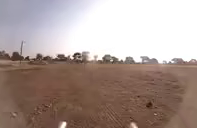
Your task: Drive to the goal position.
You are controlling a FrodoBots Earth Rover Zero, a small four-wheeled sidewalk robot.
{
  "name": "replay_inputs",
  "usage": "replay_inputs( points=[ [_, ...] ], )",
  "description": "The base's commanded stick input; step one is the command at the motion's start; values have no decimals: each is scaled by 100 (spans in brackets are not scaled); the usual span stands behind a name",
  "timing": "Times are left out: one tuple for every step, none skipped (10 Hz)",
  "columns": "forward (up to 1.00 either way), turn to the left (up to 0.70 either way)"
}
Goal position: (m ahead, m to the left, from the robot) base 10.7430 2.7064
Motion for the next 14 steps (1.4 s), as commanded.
replay_inputs(
  points=[
    [70,0],
    [70,0],
    [70,0],
    [70,0],
    [70,0],
    [70,0],
    [70,-15],
    [70,-33],
    [70,-6],
    [70,0],
    [70,0],
    [70,0],
    [70,0],
    [70,0]
  ],
)
